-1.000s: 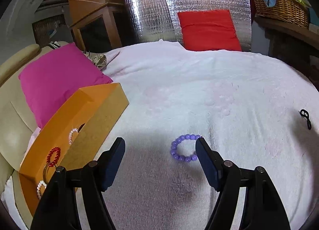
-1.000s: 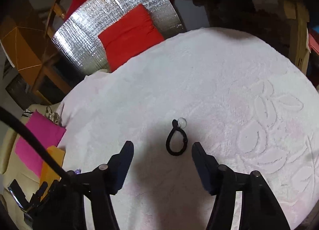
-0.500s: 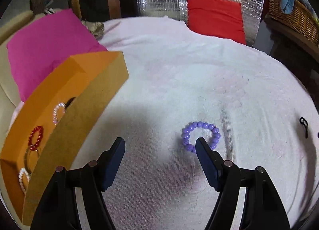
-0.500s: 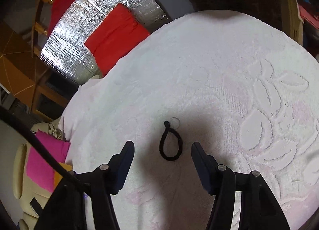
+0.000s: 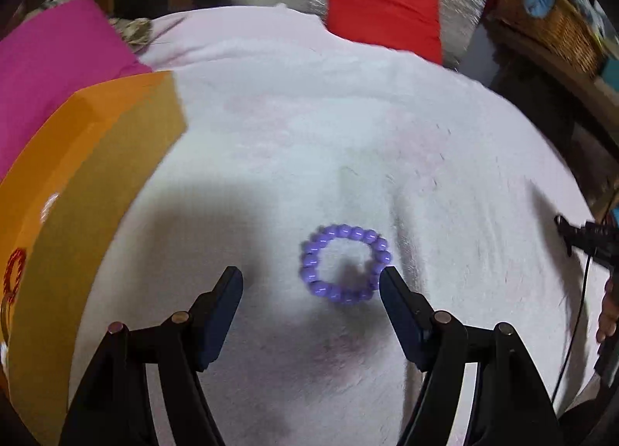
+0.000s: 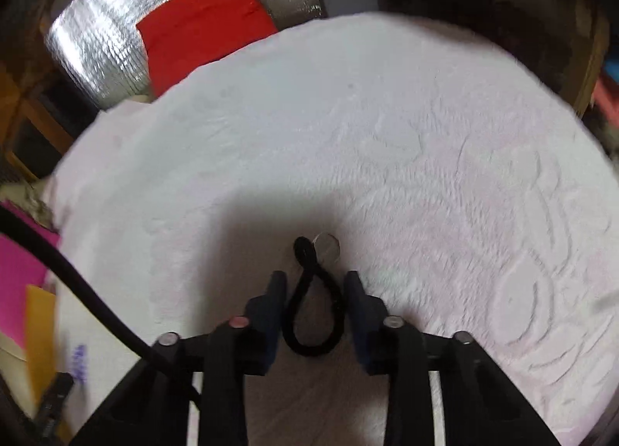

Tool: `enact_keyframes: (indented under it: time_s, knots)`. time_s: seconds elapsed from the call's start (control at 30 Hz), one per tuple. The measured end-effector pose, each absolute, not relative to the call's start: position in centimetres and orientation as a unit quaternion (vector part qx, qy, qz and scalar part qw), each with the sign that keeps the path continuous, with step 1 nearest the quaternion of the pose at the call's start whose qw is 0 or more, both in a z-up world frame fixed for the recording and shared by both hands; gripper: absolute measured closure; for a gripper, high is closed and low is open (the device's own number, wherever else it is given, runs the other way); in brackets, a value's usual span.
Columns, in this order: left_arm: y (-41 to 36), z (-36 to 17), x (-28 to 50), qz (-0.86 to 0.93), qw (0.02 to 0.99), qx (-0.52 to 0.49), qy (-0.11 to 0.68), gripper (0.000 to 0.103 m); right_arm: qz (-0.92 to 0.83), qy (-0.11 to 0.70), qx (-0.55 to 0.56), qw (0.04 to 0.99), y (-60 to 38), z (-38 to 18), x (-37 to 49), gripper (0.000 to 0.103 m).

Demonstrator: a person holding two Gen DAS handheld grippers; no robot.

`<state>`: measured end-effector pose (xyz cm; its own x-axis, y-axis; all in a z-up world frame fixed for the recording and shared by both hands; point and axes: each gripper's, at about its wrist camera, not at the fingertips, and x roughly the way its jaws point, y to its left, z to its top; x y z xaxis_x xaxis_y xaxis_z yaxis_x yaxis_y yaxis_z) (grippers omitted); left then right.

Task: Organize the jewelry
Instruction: 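Grasp the purple bead bracelet with the left while the right grasps the black hair tie, then carry the purple bracelet with the left while the right carries the hair tie to the box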

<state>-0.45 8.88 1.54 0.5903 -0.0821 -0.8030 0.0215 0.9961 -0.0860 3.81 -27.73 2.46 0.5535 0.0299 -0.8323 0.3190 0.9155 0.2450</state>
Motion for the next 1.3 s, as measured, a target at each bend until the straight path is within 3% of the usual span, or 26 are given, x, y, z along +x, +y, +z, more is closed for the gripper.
enact_keyframes:
  time_s: [0.07, 0.2, 0.27, 0.3, 0.37, 1.3]
  knots:
    - [8.7, 1.2, 0.1, -0.033, 0.888, -0.036, 0.457, 0.029, -0.086, 0.463, 0.173, 0.865, -27.3, 2.5, 3.7, 0.088]
    - [8.4, 1.2, 0.4, -0.047, 0.893, -0.049, 0.444, 0.035, -0.079, 0.456, 0.171, 0.87, -26.9, 2.9, 3.5, 0.093]
    - [8.0, 1.1, 0.5, -0.054, 0.893, -0.048, 0.444, 0.062, -0.067, 0.451, 0.172, 0.873, -26.2, 3.3, 3.4, 0.094]
    - [7.7, 1.1, 0.5, -0.055, 0.894, -0.042, 0.442, 0.065, -0.059, 0.448, 0.174, 0.875, -25.9, 3.5, 3.3, 0.094]
    - [7.5, 1.1, 0.5, -0.062, 0.894, -0.043, 0.441, 0.091, -0.035, 0.439, 0.18, 0.879, -24.9, 4.0, 3.2, 0.094]
    - [9.6, 5.5, -2.9, -0.081, 0.926, -0.073, 0.362, 0.094, 0.111, 0.394, 0.224, 0.885, -19.4, 6.4, 0.9, 0.094]
